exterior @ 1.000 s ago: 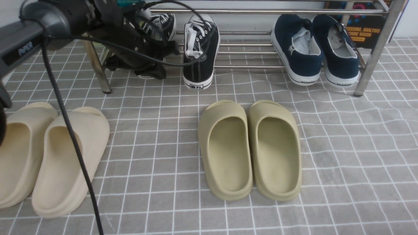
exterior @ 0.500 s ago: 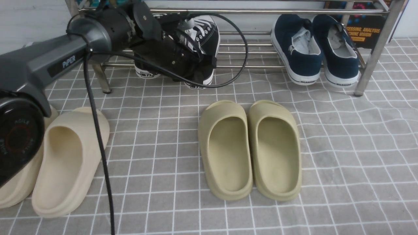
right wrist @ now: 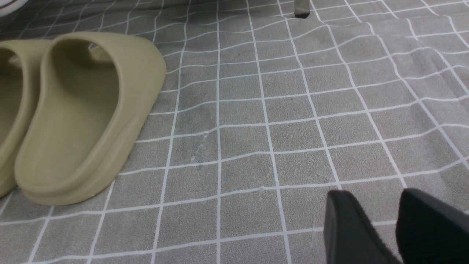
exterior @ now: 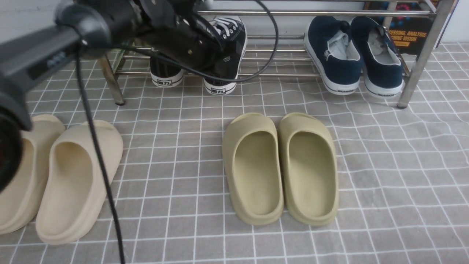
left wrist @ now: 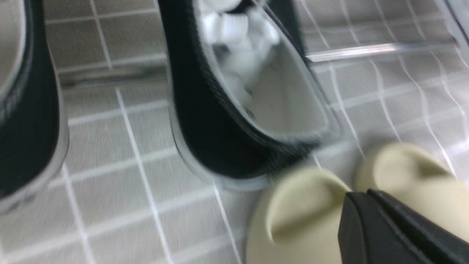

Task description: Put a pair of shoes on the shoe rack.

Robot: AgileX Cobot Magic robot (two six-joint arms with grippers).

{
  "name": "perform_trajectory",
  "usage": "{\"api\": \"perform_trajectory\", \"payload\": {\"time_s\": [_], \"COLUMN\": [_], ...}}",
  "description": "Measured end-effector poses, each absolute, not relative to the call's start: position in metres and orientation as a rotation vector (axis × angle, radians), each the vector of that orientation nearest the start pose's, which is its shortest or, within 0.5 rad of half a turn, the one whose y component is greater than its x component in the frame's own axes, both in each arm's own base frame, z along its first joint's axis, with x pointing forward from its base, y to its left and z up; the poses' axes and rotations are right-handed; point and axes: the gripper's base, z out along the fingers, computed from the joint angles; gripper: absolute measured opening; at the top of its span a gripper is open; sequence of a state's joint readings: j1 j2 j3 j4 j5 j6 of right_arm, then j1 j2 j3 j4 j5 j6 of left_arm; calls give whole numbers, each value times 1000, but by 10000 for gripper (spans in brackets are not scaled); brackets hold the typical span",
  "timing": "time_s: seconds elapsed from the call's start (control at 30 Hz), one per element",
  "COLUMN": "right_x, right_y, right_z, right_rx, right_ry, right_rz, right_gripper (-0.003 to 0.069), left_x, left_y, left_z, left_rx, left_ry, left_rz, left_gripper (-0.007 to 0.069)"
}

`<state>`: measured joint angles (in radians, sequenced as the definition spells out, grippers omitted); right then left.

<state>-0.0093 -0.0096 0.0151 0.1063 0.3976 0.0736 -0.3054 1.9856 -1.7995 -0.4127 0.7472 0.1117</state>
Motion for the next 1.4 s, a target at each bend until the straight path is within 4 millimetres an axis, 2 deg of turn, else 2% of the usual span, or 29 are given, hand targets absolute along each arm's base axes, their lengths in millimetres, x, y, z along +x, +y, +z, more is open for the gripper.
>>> {"api": "perform_trajectory", "payload": {"time_s": [0.17, 0.27, 0.4, 0.57, 0.6, 0.63, 0.67, 0.7, 0.83, 1.03, 1.2, 1.4], "right_x": [52, 52, 52, 52, 52, 52, 52, 52, 52, 52, 52, 52], "right_y": [3, 3, 3, 3, 3, 3, 3, 3, 3, 3, 3, 3], "right_z": [173, 173, 173, 173, 173, 173, 173, 173, 173, 173, 173, 173], "right_rx": [142, 142, 142, 142, 142, 142, 142, 142, 142, 142, 142, 142], "right_ry": [1882, 1882, 1882, 1882, 1882, 1882, 1882, 1882, 1882, 1882, 1882, 1881], "right_rz": [150, 150, 150, 150, 150, 150, 150, 150, 150, 150, 150, 150], "right_gripper": [239, 239, 239, 239, 239, 239, 239, 239, 239, 239, 239, 239], "left_x": [390, 340, 265, 197, 186, 178, 176, 162, 134, 108, 99, 95], "left_y": [-150, -133, -102, -72, -68, -65, -64, -59, -48, -40, -39, -36], "left_z": [357, 402, 424, 388, 376, 361, 359, 340, 305, 266, 237, 226], "left_rx": [405, 420, 315, 211, 201, 198, 198, 194, 181, 172, 170, 165], "left_ry": [2340, 2187, 1940, 1801, 1798, 1813, 1815, 1822, 1822, 1850, 1942, 1927], "left_rz": [-533, -511, -467, -425, -418, -410, -409, -398, -383, -388, -404, -386], "left_gripper": [-13, -13, -13, -13, -13, -13, -13, -13, -13, -13, -13, -13]}}
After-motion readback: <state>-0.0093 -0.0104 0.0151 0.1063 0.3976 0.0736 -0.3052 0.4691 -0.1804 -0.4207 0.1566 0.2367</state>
